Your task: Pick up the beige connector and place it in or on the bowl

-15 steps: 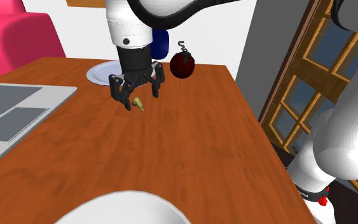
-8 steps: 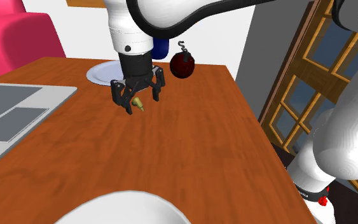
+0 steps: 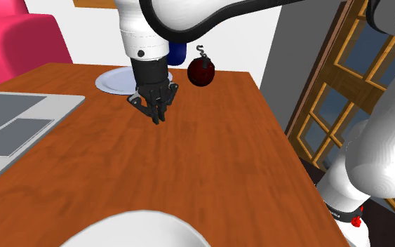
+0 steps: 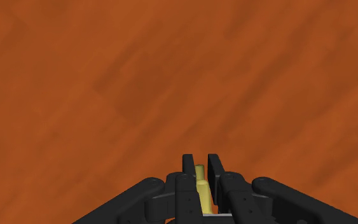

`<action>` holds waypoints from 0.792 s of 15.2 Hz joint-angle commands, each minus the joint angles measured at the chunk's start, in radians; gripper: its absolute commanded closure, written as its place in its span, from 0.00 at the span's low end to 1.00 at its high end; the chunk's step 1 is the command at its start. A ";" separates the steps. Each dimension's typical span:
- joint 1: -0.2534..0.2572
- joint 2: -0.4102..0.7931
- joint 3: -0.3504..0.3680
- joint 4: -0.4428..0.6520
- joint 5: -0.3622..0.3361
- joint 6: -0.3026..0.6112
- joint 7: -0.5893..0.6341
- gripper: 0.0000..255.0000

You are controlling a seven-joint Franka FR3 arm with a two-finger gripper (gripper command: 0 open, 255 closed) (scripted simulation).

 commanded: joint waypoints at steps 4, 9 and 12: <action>0.000 0.000 0.000 -0.001 0.000 0.000 0.000 1.00; 0.001 0.002 0.001 0.069 0.000 -0.067 -0.002 1.00; 0.002 0.006 0.002 0.114 -0.002 -0.109 -0.002 1.00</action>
